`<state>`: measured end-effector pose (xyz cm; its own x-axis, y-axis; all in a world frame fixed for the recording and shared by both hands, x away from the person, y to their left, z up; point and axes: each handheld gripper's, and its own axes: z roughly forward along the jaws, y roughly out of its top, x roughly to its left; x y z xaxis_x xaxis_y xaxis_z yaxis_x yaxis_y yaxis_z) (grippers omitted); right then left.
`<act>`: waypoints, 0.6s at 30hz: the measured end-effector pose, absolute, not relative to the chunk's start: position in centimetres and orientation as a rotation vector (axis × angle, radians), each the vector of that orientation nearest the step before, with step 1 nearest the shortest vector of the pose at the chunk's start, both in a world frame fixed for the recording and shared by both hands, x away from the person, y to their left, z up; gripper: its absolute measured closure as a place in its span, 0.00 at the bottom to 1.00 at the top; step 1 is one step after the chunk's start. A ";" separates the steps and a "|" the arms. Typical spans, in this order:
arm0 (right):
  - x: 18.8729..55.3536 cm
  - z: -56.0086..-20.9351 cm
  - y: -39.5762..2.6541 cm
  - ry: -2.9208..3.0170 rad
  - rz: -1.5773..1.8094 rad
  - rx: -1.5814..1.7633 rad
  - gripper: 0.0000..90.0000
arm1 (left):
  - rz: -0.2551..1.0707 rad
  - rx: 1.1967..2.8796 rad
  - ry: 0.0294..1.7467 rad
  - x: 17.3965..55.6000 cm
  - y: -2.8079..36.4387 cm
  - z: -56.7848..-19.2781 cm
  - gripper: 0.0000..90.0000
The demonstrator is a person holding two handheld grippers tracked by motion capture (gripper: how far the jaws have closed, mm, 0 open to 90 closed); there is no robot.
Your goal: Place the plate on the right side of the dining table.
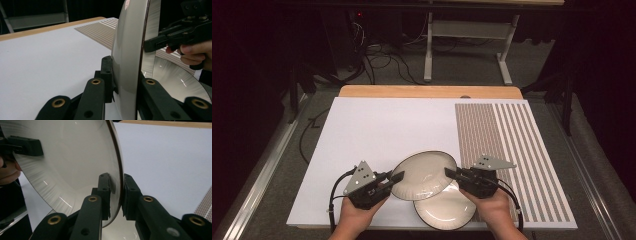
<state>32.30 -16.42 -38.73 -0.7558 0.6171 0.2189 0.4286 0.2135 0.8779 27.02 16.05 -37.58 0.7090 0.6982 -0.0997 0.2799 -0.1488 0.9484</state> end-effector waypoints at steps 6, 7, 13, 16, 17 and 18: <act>32.1 -38.4 -16.7 2.308 1.573 0.995 0.92 | 0.403 1.726 0.806 27.1 16.0 -37.4 0.89; 32.0 -38.2 -17.0 2.303 1.585 0.990 0.93 | 0.396 1.721 0.804 27.3 15.9 -37.3 0.89; 31.7 -37.1 -18.0 2.264 1.604 0.977 0.94 | 0.378 1.714 0.785 27.9 15.2 -36.2 0.89; 31.5 -36.7 -18.4 2.246 1.603 0.966 0.95 | 0.377 1.715 0.776 28.2 14.9 -35.9 0.88; 31.5 -36.5 -18.6 2.239 1.601 0.964 0.95 | 0.375 1.713 0.772 28.5 14.6 -35.6 0.88; 31.5 -36.3 -18.9 2.230 1.604 0.964 0.95 | 0.371 1.711 0.765 28.8 14.4 -35.5 0.88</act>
